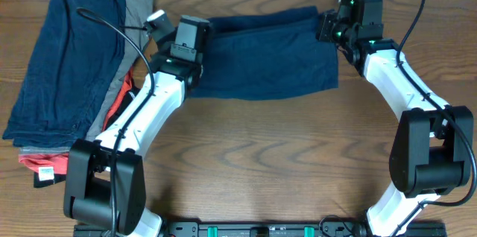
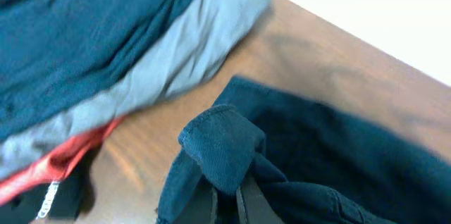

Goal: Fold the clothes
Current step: 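Fold the leg hems up toward the waistband with both grippers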

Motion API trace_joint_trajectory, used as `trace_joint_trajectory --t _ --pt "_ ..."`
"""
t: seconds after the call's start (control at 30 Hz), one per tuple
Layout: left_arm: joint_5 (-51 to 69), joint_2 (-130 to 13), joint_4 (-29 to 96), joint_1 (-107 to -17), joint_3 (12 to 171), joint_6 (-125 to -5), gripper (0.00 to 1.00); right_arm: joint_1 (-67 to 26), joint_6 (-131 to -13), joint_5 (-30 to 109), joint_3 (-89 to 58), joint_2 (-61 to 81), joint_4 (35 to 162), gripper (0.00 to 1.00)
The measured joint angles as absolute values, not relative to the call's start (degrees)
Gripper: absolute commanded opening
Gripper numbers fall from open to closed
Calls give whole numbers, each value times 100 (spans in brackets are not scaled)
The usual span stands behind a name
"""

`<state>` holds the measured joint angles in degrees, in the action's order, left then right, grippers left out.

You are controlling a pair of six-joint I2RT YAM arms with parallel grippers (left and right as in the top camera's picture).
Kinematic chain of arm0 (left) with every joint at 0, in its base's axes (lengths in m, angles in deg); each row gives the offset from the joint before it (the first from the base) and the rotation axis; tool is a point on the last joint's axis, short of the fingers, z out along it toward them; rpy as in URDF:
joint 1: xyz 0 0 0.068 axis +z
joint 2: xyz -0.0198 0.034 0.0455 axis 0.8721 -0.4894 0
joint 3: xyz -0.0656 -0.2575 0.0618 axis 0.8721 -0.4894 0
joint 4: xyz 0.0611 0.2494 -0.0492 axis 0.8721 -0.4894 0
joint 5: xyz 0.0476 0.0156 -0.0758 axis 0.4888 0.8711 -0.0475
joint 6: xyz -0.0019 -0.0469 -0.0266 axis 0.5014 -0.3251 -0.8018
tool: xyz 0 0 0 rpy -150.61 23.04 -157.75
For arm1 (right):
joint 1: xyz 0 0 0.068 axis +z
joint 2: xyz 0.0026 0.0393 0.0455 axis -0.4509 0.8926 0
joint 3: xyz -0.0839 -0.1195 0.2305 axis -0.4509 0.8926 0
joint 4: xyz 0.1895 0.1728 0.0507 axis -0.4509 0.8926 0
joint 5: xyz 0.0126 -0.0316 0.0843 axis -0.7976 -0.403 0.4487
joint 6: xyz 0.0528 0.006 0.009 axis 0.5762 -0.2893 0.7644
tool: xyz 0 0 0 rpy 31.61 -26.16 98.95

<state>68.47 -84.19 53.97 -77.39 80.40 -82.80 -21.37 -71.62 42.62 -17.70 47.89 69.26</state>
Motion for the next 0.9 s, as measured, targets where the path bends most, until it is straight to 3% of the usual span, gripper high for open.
trace_joint_trajectory --t 0.6,0.9 --pt "6705 -9064 7359 -7503 8040 -7860 6 -2061 -7241 3812 -1770 5054 5790 1" --pt "6700 -8760 6835 -7529 8038 -6763 6 -2050 -7285 3897 -1768 4844 6465 1"
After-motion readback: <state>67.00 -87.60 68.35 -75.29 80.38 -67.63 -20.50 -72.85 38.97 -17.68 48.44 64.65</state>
